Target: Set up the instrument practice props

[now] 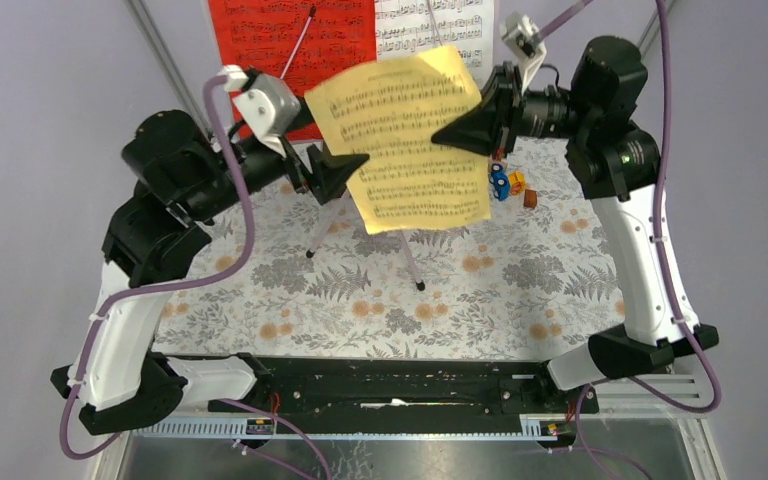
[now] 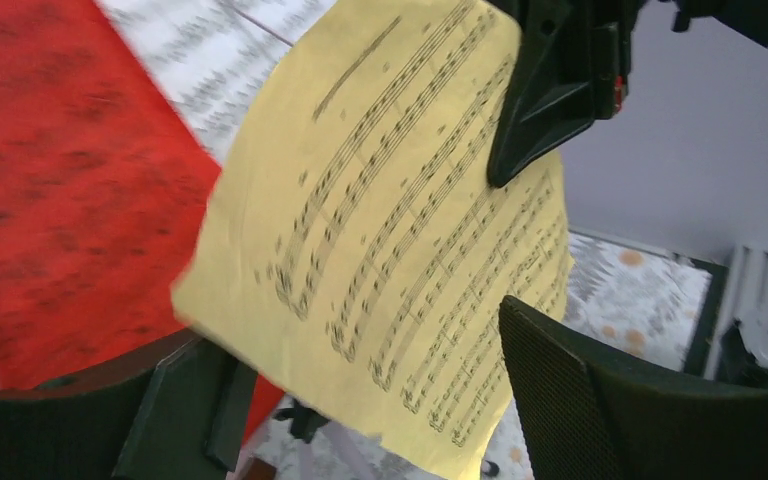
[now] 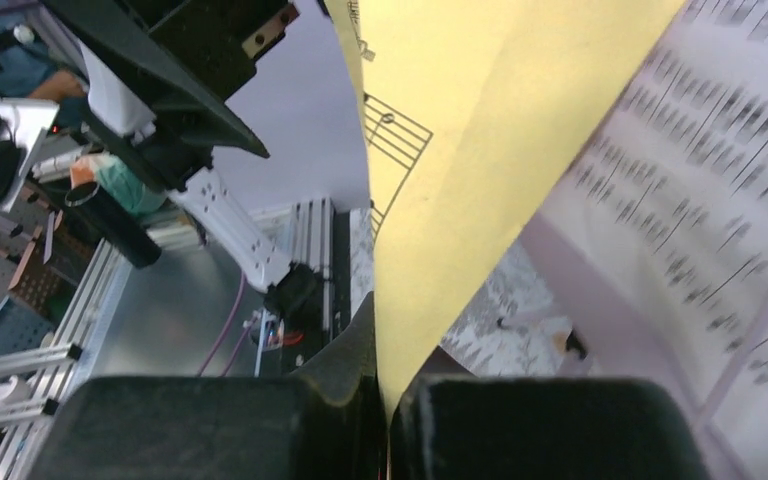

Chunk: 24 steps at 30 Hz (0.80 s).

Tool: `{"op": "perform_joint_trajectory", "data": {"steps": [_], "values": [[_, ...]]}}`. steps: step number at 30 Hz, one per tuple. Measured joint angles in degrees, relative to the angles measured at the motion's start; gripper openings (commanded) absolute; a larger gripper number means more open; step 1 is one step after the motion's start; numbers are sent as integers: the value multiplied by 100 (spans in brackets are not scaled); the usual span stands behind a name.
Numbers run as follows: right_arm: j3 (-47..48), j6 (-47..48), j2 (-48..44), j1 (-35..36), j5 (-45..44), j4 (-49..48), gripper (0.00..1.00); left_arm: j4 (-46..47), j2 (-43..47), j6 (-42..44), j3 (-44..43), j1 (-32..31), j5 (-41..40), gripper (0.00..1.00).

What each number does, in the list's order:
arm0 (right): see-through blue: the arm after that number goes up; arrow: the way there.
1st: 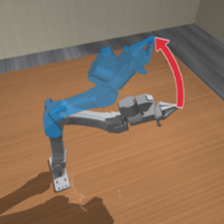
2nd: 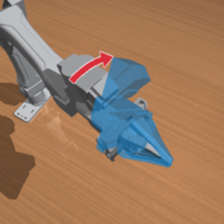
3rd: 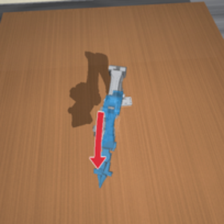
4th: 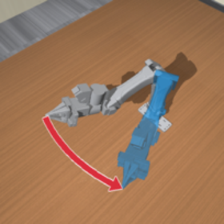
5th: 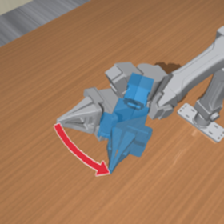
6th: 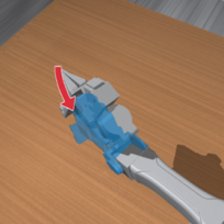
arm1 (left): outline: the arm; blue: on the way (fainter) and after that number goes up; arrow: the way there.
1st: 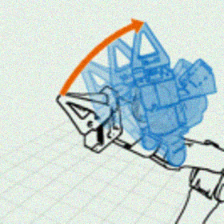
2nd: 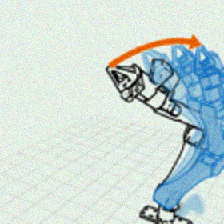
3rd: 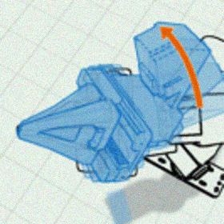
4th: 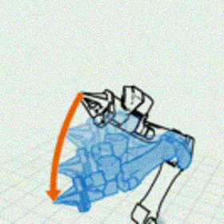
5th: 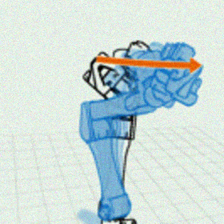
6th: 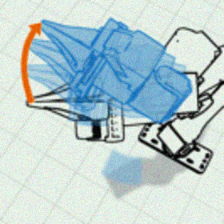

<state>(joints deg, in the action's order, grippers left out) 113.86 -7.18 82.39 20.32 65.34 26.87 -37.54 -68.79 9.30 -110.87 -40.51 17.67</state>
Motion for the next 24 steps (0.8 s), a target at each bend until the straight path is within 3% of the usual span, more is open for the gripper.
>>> {"op": "perform_joint_trajectory", "data": {"steps": [6,12,18,24], "values": [[1902,-761,1093,13,-256,-382,0,129,-37,-101,-470,321,-678,95],[3727,-1692,2352,17,-402,-1139,0,162,46,-402,-490,1255,-745,95],[4658,-2688,3117,17,-638,-1919,0,179,164,-686,-470,2055,-459,90],[5001,-3121,3296,17,-968,-2216,0,326,275,-796,-385,2459,-173,86]]}}
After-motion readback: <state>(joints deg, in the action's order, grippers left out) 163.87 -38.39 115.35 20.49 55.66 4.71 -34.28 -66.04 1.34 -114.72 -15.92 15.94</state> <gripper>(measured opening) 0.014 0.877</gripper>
